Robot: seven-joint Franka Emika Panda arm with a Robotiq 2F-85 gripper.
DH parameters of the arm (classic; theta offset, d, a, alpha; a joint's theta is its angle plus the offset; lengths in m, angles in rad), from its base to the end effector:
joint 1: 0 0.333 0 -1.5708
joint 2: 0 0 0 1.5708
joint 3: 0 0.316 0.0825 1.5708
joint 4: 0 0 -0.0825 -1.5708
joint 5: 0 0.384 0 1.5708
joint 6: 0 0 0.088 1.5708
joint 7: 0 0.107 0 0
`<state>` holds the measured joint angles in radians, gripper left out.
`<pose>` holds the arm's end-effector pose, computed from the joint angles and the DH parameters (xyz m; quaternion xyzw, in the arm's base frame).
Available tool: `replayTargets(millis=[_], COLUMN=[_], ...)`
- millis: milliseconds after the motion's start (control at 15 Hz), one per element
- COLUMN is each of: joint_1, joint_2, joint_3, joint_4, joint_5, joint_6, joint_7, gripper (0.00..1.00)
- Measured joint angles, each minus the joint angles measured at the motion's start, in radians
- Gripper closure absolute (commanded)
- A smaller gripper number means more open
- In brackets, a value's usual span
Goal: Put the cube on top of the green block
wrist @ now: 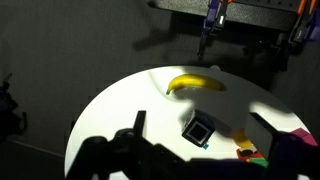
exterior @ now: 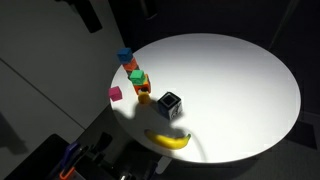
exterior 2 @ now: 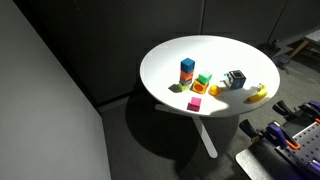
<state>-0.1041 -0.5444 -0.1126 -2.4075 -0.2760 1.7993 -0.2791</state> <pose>0.3666 -0.1081 0.5024 0.9912 0.0755 -0.0557 0.0934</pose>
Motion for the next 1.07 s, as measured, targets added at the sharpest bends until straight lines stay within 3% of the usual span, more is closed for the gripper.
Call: replayTargets(millis=[667,1067], joint_1=[0.004,0.034], joint_2=[0.02,0.079], joint_3=[0.004,0.035], joint_4=[0.004,0.02], joint_5=[-0.003,-0.031], joint_6=[0.005,0.086], joint_7=[0.007,0.012], gripper=[0.0,0.0])
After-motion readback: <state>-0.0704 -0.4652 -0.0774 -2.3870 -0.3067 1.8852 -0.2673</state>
